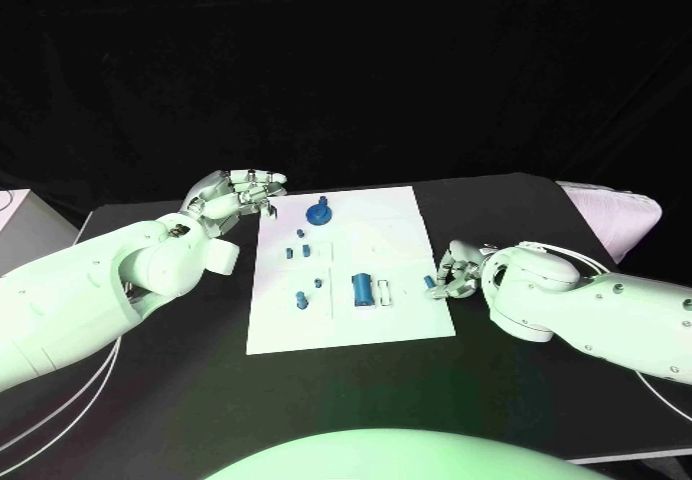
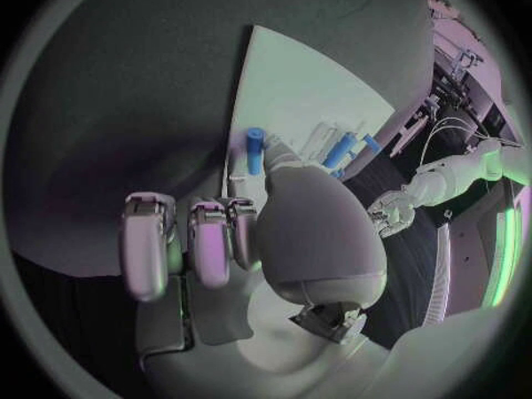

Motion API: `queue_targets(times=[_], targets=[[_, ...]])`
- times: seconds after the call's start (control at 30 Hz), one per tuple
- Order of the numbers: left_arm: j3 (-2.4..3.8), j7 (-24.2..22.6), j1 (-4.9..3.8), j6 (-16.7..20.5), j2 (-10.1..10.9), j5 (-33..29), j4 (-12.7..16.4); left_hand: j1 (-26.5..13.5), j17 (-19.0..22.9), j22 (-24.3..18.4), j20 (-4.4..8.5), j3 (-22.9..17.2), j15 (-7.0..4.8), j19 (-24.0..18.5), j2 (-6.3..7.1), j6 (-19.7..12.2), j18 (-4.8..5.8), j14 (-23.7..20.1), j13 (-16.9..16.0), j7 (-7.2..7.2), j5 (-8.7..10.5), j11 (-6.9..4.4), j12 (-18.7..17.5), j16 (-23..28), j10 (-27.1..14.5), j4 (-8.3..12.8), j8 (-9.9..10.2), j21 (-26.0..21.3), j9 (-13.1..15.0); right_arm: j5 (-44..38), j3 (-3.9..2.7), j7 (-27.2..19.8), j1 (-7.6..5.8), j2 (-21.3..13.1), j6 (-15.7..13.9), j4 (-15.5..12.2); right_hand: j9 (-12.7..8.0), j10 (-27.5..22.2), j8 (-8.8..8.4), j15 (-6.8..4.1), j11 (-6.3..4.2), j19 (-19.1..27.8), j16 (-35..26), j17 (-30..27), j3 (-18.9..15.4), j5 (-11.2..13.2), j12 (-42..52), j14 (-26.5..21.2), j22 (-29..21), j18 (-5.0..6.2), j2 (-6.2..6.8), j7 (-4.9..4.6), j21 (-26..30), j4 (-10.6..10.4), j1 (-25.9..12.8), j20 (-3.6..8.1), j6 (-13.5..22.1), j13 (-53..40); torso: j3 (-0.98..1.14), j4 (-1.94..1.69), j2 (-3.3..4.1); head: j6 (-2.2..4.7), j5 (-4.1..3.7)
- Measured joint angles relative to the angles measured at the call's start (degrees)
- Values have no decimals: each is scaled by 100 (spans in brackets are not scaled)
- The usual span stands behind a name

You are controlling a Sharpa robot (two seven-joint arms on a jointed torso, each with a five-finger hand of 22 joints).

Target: Assemble the parts on the task board

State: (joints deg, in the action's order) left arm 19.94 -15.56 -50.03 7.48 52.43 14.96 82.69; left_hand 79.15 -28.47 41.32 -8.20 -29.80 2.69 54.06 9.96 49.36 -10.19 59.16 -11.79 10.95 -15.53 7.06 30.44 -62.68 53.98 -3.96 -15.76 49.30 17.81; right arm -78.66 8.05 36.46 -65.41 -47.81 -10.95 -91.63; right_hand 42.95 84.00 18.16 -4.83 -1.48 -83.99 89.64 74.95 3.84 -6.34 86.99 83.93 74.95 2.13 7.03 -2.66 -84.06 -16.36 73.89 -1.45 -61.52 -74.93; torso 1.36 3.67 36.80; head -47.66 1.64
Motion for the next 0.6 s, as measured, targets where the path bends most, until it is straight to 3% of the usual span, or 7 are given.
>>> queue_targets(times=[0.13, 0.43, 0.6], targets=[[-1, 3, 0, -1, 1, 0, 0, 0, 0, 0, 0, 0, 0, 0, 0, 0, 0, 0, 0, 0, 0, 0, 0, 0, 0, 0, 0, 0, 0, -15, -1, 1, 10, 42, 0, 46, -8, 0, -108, 0, 0, 0, 0, 0, 276, 88, -23, 0, 0, 0, 96, -50, 0, 9, 472, 0, 62, 0, -3, 0, -1, -12, -4], [-1, 7, 1, -2, 5, 0, 2, 0, 0, -3, 0, 1, 0, 0, 0, -12, 0, 0, 0, 12, 0, -13, 0, 0, -13, -19, -14, -22, 0, -36, -16, -22, 10, 113, -1, 88, -207, 0, -339, 1, 43, 0, 0, -1, 883, -478, -44, 0, -1, 0, 354, -65, 21, 1, 972, 0, 75, 1, -8, 1, -7, -18, -4], [-1, 9, 1, -2, 11, 0, 3, 0, 0, -8, 0, 7, 0, 0, 0, -21, 0, 0, 0, 21, 0, -21, 0, 0, -21, -40, -22, -23, 0, -48, -16, -31, 13, 126, -9, 93, -207, 1, -398, 22, 44, 0, 0, -1, 1017, -736, -44, 20, -1, 0, 383, -73, 21, -128, 1013, 0, 82, 1, -9, 1, -7, -19, -7]])
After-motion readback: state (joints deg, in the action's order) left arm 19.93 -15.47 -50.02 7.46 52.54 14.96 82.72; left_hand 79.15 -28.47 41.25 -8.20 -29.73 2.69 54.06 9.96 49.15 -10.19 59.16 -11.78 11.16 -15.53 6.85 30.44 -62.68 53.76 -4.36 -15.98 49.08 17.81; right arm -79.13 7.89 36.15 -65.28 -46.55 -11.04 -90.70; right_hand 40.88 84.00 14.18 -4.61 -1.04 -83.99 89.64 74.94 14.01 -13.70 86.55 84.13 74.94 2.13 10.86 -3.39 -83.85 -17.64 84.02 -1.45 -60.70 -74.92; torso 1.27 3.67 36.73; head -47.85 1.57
